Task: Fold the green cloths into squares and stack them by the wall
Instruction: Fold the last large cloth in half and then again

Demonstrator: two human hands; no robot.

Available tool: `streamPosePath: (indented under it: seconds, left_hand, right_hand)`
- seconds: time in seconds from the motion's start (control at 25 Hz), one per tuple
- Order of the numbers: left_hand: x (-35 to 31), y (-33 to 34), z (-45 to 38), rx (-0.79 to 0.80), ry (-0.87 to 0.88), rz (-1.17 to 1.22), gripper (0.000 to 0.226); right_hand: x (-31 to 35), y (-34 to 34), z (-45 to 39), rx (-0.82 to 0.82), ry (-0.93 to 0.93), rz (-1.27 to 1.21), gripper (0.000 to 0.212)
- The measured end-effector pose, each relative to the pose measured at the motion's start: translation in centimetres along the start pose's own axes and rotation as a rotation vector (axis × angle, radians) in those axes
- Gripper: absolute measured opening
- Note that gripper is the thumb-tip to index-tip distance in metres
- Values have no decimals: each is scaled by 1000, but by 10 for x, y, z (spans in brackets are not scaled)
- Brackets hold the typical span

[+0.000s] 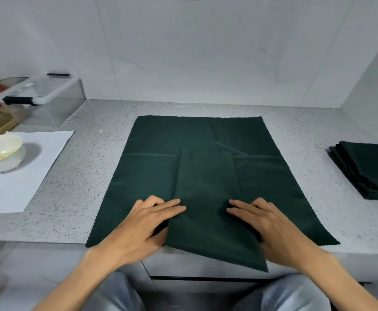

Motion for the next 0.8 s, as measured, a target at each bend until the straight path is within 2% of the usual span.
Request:
streamPosePath:
  seconds: [0.12,0.2,0.28,0.36,0.44,0.48,0.52,0.6,0.68,0.76,0.8]
  left_hand:
    - [4,9,2,-51,-16,-76,58]
    - [4,13,-2,-141,-35,-129,51]
    - [4,11,-4,-286,-50,-115,46]
    - [2,3,-6,-340,-92,-20,37]
    - [10,-6,-18,-334,-228,154,16]
    - [19,-11,-29,-341,-328,242,24]
    - [28,-14,-39,-337,-425,335,42]
    - [36,-15,-53,-340,-559,481,58]
    - [35,-9,-54,-411,-612,526,46]
    - [32,-3,-49,-502,-613,463,36]
    - [31,-2,-47,-542,-608,414,33]
  right_hand:
    - [-10,-4,-3,130,-23,-184,51]
    - [-9,-3,-7,77,8,-119,47]
    - [-8,0,-7,-43,27,-126,43]
    - [-4,-3,-8,-107,87,-352,38]
    - [-6,-13,-22,-76,230,-607,24]
    - [-9,-16,-32,-40,333,-707,32]
    - [-13,-16,-41,-15,438,-784,41]
    - [-19,-14,-54,-2,607,-852,44]
    - [-23,-8,-56,-1,686,-844,31]
    - [-24,-4,-55,-22,720,-845,9]
    - [-25,-3,-55,-49,741,-848,8]
Point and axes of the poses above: each hand's wrist, its own z-axis away from the middle knuckle, its own y-axis out of the palm, x = y × z, the point moved 4 cm from there along -z, towards the middle knuckle, and after that the axes turned 15 degrees about y, right-handed, at the moved point
